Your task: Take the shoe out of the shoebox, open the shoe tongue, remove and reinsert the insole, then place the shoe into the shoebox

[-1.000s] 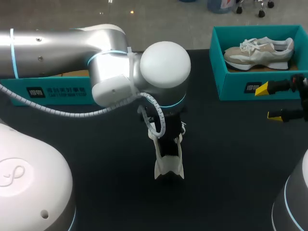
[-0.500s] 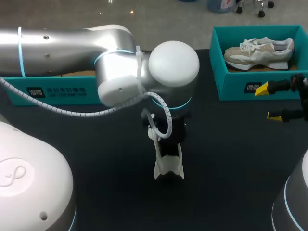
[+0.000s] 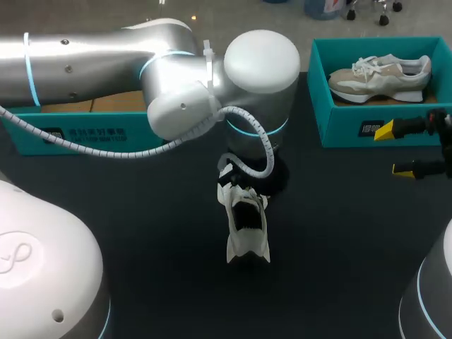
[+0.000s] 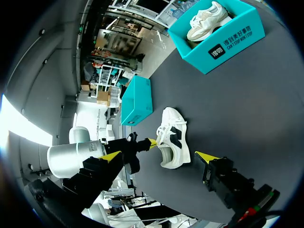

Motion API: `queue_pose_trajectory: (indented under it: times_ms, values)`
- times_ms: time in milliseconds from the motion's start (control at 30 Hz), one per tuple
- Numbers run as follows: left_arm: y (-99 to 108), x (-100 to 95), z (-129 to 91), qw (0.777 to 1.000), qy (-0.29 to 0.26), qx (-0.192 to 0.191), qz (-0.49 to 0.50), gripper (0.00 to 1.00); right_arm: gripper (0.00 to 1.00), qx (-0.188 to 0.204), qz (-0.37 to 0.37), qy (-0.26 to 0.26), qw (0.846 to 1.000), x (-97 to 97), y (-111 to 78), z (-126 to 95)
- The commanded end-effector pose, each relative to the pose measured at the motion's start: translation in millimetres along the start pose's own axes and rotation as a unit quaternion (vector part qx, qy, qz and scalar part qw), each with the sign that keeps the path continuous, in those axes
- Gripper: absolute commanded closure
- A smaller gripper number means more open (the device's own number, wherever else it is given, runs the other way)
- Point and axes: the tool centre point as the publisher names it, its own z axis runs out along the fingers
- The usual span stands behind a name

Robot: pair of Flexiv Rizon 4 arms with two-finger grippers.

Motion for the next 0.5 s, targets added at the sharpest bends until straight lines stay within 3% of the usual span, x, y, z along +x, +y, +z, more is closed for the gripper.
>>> queue_pose_trajectory:
  times_ms: [33, 300, 333, 433, 467, 500]
  values:
    - [4.6, -0.6, 0.8, 0.993, 0.004, 0.048, -0.104, 1.00, 0.00, -0.001, 0.001, -0.002, 1.000, -0.1, -0.9, 0.7]
    - [4.6, -0.6, 0.8, 0.993, 0.004, 0.048, -0.104, 1.00, 0.00, -0.001, 0.001, -0.002, 1.000, -0.1, -0.9, 0.7]
    - [1.6, 2.3, 0.7, 0.989, 0.007, 0.036, -0.145, 1.00, 0.00, -0.001, 0.001, -0.002, 1.000, -0.1, -0.9, 0.7]
    - [-5.8, 7.3, 0.5, 0.953, 0.026, 0.004, -0.300, 1.00, 0.00, -0.001, 0.001, -0.002, 1.000, -0.1, -0.9, 0.7]
    - [-6.6, 10.0, 0.2, 0.928, 0.038, 0.004, -0.371, 1.00, 0.00, -0.001, 0.001, -0.002, 1.000, -0.1, -0.9, 0.7]
    - [-7.3, 13.2, 0.9, 0.917, 0.034, -0.009, -0.397, 1.00, 0.00, -0.001, 0.001, -0.002, 1.000, -0.1, -0.9, 0.7]
